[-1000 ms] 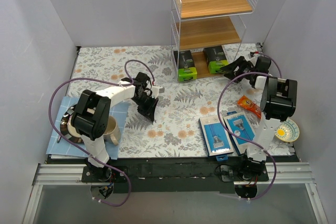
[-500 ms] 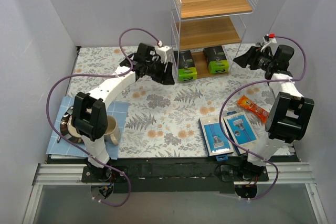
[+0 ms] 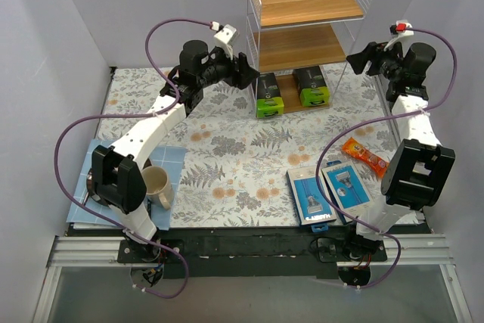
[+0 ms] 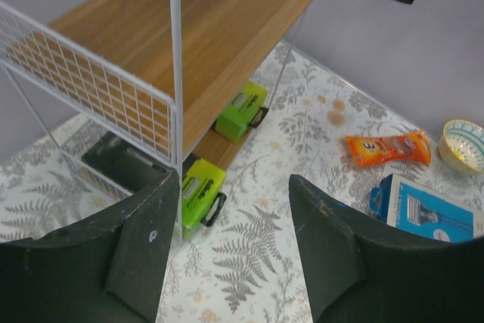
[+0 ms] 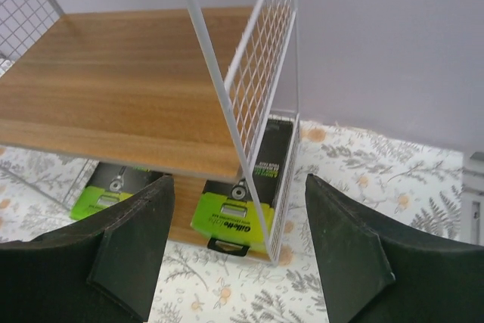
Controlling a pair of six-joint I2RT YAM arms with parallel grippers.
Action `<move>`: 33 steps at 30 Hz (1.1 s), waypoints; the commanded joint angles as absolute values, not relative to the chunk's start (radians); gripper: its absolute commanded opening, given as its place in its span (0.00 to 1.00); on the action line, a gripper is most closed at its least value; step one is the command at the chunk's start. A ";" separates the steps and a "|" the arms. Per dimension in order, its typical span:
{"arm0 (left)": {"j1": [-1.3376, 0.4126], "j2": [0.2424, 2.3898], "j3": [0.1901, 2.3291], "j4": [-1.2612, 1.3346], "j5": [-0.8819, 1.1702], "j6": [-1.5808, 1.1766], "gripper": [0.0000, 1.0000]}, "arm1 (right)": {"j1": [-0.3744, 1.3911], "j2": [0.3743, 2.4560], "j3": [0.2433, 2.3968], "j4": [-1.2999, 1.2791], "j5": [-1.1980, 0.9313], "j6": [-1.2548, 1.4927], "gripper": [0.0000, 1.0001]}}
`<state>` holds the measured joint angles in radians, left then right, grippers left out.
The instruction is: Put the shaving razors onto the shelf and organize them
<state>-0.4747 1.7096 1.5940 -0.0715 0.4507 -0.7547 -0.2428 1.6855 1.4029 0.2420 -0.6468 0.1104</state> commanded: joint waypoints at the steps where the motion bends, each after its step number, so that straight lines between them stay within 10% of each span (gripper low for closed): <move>1: -0.480 1.703 1.641 0.048 0.471 -0.752 0.57 | -0.213 1.686 1.480 0.310 -0.572 0.084 0.76; 11: -0.515 1.818 1.735 0.100 0.382 -0.744 0.50 | -0.154 1.793 1.551 0.371 -0.512 0.084 0.69; 23: -0.529 1.830 1.764 0.166 0.166 -0.603 0.16 | -0.063 1.738 1.480 0.384 -0.580 0.126 0.30; 33: -0.531 1.749 1.704 0.204 0.190 -0.565 0.10 | 0.026 1.710 1.454 0.361 -0.563 0.095 0.27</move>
